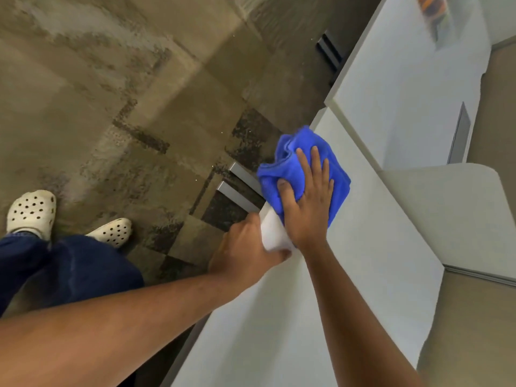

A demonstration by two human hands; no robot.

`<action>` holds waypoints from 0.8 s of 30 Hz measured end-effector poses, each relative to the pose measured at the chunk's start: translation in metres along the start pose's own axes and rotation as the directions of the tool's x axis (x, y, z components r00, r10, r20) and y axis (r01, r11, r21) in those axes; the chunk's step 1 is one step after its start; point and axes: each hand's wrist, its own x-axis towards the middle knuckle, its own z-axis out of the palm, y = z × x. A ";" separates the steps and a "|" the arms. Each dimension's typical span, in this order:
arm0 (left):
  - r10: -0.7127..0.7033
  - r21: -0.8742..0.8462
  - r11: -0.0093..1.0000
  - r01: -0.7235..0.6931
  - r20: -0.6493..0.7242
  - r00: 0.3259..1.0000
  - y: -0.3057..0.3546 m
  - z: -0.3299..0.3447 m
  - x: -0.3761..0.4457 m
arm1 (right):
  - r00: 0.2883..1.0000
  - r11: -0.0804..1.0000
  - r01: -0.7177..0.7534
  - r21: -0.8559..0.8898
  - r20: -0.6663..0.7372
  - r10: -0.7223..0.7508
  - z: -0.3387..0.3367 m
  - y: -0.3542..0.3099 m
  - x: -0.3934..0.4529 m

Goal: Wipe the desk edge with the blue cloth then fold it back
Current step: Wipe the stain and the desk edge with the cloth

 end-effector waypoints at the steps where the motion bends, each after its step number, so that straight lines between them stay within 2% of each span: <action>1: -0.008 0.010 1.000 0.007 0.012 1.000 -0.002 0.001 0.001 | 1.000 0.999 -0.025 -0.035 -0.006 0.024 -0.003 0.008 0.014; 4: -0.011 0.018 1.000 0.011 0.048 0.999 -0.004 0.003 0.002 | 0.981 0.982 -0.187 -0.038 -0.058 0.184 -0.012 0.026 0.070; 7: -0.020 0.024 1.000 0.018 0.059 0.998 -0.002 0.003 0.000 | 0.921 0.928 -0.372 0.013 -0.123 0.370 -0.016 0.025 0.107; 9: -0.017 0.033 0.999 0.015 0.057 0.998 0.000 0.002 -0.001 | 0.909 0.916 -0.400 0.023 -0.116 0.400 -0.011 0.015 0.105; 11: -0.018 0.031 0.999 0.016 0.066 0.998 0.001 0.001 -0.002 | 0.956 0.959 -0.283 0.012 -0.083 0.283 -0.002 0.010 0.078; 14: -0.003 0.016 1.000 0.002 0.063 0.998 0.001 0.000 0.001 | 1.000 1.000 0.003 0.010 -0.031 -0.003 0.006 0.022 0.014; 15: 0.000 0.017 1.000 -0.001 0.061 0.998 0.001 -0.001 0.002 | 0.999 0.998 0.051 0.029 -0.002 -0.051 0.002 0.032 -0.001; 17: -0.002 0.018 1.000 0.001 0.071 0.997 0.000 -0.001 0.002 | 0.998 0.997 0.052 0.059 0.037 -0.054 -0.011 0.059 -0.016; 18: -0.002 0.015 1.000 0.001 0.076 0.997 -0.001 -0.001 0.002 | 0.999 0.998 0.009 0.067 0.033 -0.011 -0.020 0.073 -0.016; 20: 0.002 0.011 1.000 -0.003 0.088 0.996 -0.002 0.001 0.001 | 0.986 0.984 -0.163 0.066 -0.023 0.165 -0.034 0.096 0.002; 22: 0.006 0.017 1.000 -0.008 0.086 0.996 -0.003 0.000 0.002 | 0.921 0.923 -0.378 0.074 -0.073 0.383 -0.036 0.095 0.038; 24: 0.012 0.032 0.999 -0.014 0.075 0.997 -0.002 -0.003 0.002 | 0.841 0.845 -0.528 0.080 -0.086 0.534 -0.029 0.071 0.077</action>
